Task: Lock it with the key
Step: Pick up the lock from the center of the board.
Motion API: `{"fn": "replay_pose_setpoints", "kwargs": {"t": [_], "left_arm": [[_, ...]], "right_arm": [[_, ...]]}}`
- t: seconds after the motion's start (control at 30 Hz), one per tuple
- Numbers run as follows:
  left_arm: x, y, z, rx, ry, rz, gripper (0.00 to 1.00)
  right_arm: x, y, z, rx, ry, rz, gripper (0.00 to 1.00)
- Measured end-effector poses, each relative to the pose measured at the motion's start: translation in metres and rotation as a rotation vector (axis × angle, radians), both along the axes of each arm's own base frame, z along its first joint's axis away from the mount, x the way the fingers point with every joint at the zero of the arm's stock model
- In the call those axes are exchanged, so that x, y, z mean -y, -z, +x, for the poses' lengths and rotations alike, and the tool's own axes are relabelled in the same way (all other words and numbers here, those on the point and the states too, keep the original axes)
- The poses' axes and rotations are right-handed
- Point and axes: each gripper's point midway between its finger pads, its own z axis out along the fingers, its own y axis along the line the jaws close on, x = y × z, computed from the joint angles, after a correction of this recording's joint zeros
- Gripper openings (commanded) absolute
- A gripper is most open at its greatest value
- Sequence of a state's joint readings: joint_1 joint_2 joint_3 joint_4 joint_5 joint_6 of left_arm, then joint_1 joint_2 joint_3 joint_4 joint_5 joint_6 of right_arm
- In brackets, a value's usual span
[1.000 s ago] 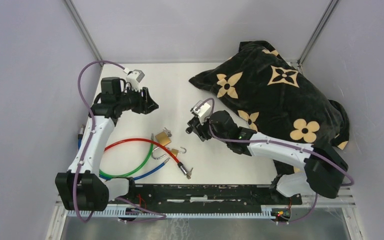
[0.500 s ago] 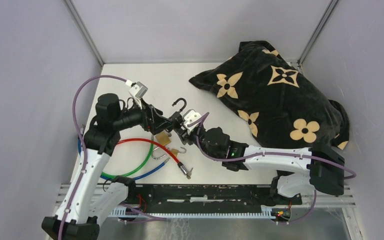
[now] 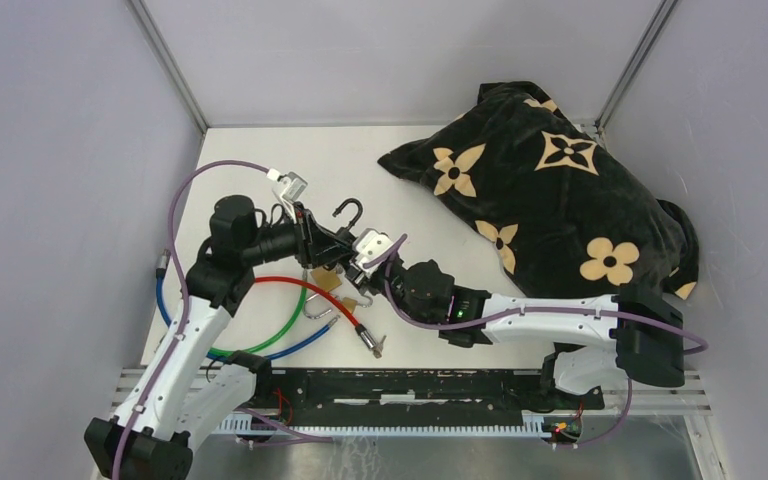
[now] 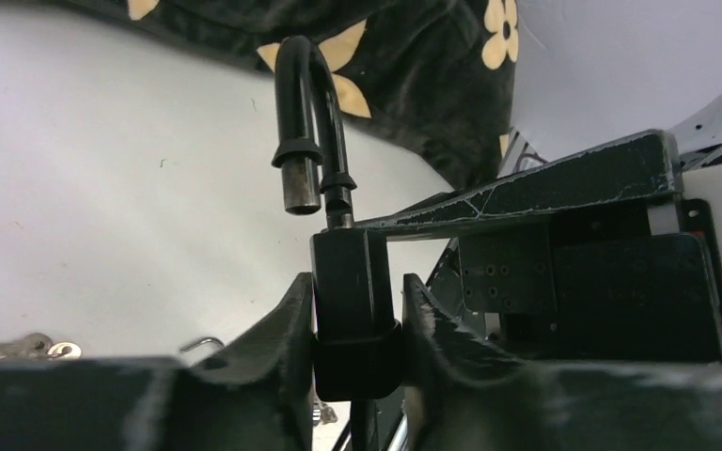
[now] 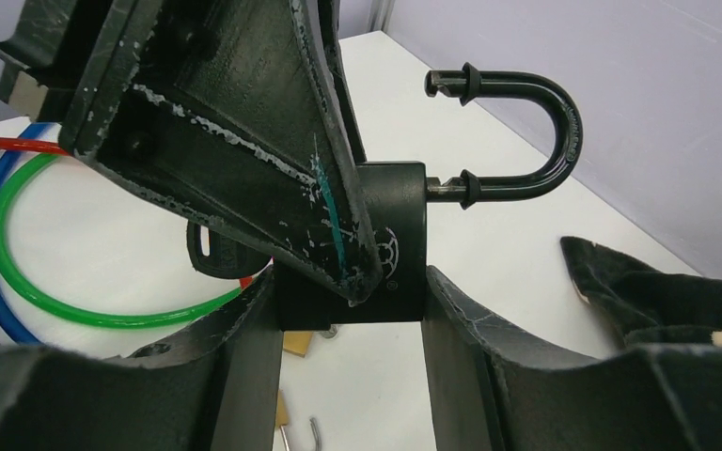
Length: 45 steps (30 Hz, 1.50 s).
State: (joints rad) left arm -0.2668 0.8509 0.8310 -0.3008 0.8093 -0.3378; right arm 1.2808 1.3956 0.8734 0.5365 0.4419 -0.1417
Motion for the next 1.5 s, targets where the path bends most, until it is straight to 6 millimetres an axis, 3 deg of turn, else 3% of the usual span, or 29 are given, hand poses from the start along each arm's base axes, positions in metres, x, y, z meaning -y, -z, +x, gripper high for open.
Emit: {"fn": "replay_pose_setpoints", "kwargs": {"t": [0.03, 0.07, 0.17, 0.23, 0.3, 0.37, 0.4, 0.53, 0.7, 0.77, 0.87, 1.0, 1.03, 1.1, 1.27, 1.33, 1.5], "left_arm": [[0.002, -0.002, -0.001, 0.005, 0.006, -0.008, 0.06], [0.002, -0.003, -0.002, 0.004, 0.007, -0.015, 0.02], [0.003, -0.001, -0.004, -0.002, 0.005, -0.023, 0.02], [0.003, -0.001, -0.004, 0.007, 0.004, -0.025, 0.02], [0.002, -0.002, -0.005, 0.014, 0.003, -0.026, 0.02], [0.001, 0.000, -0.007, 0.020, 0.003, -0.020, 0.02], [0.001, 0.003, -0.008, 0.018, 0.005, -0.011, 0.02], [-0.002, 0.022, -0.013, -0.012, 0.024, 0.031, 0.02], [-0.001, 0.041, -0.027, 0.002, 0.112, 0.077, 0.02], [0.000, 0.043, -0.034, 0.026, 0.163, 0.085, 0.02], [0.002, 0.044, -0.045, 0.056, 0.238, 0.083, 0.02], [0.004, 0.042, -0.054, 0.069, 0.295, 0.067, 0.02], [0.004, 0.042, -0.055, 0.069, 0.300, 0.065, 0.02], [0.004, 0.042, -0.057, 0.074, 0.314, 0.062, 0.02], [0.004, 0.043, -0.058, 0.090, 0.327, 0.067, 0.02], [0.004, 0.043, -0.059, 0.092, 0.330, 0.068, 0.02], [0.005, 0.042, -0.061, 0.096, 0.344, 0.060, 0.02]], "right_arm": [[0.000, 0.001, 0.000, 0.004, -0.002, -0.005, 0.00], [-0.001, 0.001, 0.000, 0.008, -0.001, -0.009, 0.00], [-0.002, 0.001, -0.001, 0.016, -0.010, -0.017, 0.04], [-0.003, 0.001, -0.001, 0.023, -0.018, -0.023, 0.47], [-0.003, 0.001, -0.002, 0.037, -0.032, -0.039, 0.78], [-0.003, -0.001, -0.006, 0.056, -0.070, -0.061, 0.94], [-0.002, -0.004, -0.011, 0.073, -0.099, -0.078, 0.96], [0.020, -0.025, -0.027, 0.139, -0.219, -0.138, 0.98], [0.065, -0.057, -0.038, 0.293, -0.334, -0.179, 0.98], [0.072, -0.056, -0.044, 0.383, -0.369, -0.212, 0.96], [0.069, -0.032, -0.053, 0.540, -0.451, -0.319, 0.90], [0.058, 0.022, -0.058, 0.698, -0.574, -0.509, 0.84], [0.056, 0.028, -0.058, 0.732, -0.586, -0.535, 0.82], [0.054, 0.025, -0.056, 0.807, -0.579, -0.552, 0.79], [0.048, -0.013, -0.049, 1.059, -0.481, -0.547, 0.75], [0.045, -0.011, -0.046, 1.098, -0.473, -0.577, 0.71], [0.037, 0.015, -0.035, 1.131, -0.491, -0.705, 0.63]]}}
